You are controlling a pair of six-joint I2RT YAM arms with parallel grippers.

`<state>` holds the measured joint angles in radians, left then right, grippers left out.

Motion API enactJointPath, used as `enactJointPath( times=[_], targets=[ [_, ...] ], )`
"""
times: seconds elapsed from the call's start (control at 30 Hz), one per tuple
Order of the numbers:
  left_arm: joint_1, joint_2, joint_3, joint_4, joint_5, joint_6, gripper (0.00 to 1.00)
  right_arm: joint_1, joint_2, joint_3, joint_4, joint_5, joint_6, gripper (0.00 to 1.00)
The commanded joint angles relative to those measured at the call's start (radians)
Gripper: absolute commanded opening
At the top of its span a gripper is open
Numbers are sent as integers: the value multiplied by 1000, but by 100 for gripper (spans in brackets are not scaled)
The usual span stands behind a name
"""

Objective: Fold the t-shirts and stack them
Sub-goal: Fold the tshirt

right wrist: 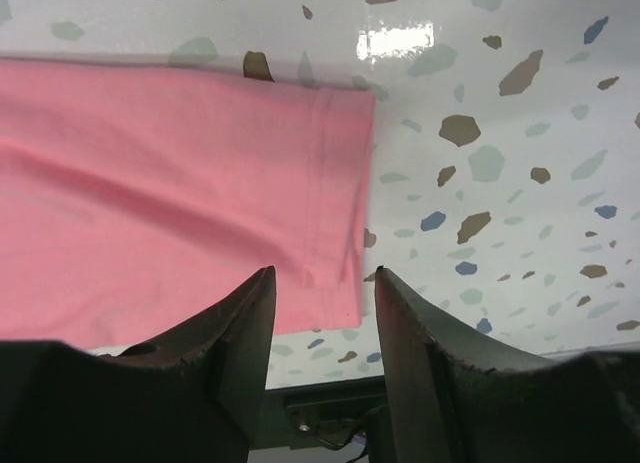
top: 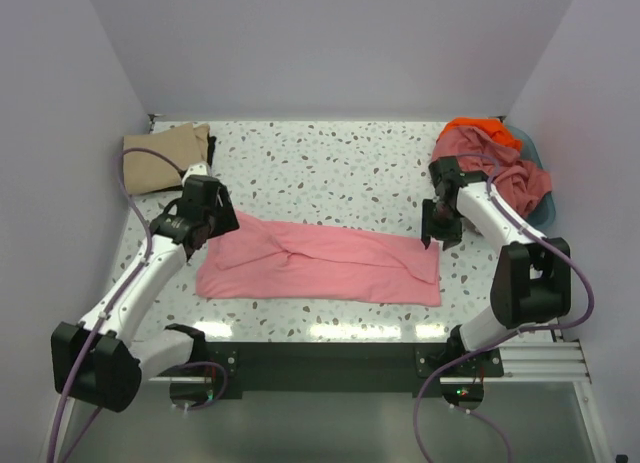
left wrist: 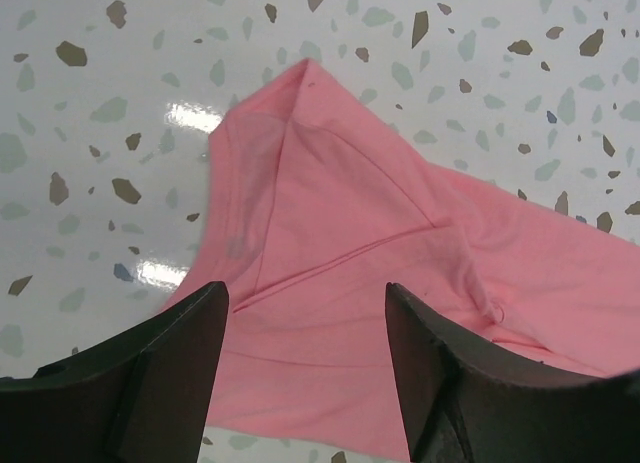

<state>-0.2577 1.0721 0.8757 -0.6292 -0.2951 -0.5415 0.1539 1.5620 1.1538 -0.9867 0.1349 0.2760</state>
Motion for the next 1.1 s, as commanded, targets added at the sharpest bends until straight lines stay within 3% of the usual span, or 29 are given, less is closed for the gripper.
enactJointPath(
  times=[0.0, 0.17, 0.37, 0.73, 1.07],
  targets=[
    [3, 95, 52, 135, 40, -26, 69, -25, 13, 14, 57, -83, 40, 47],
    [2, 205, 69, 186, 119, -60, 69, -39, 41, -8, 100, -93, 55, 46],
    [0, 226, 14, 210, 168, -95, 69, -63, 53, -43, 132, -93, 65, 45],
    [0, 284, -115, 290, 220, -143, 70, -80, 86, -97, 174, -115, 81, 45],
    [1, 376, -133, 338, 220, -144, 71, -106, 102, -134, 204, -106, 81, 45]
  ],
)
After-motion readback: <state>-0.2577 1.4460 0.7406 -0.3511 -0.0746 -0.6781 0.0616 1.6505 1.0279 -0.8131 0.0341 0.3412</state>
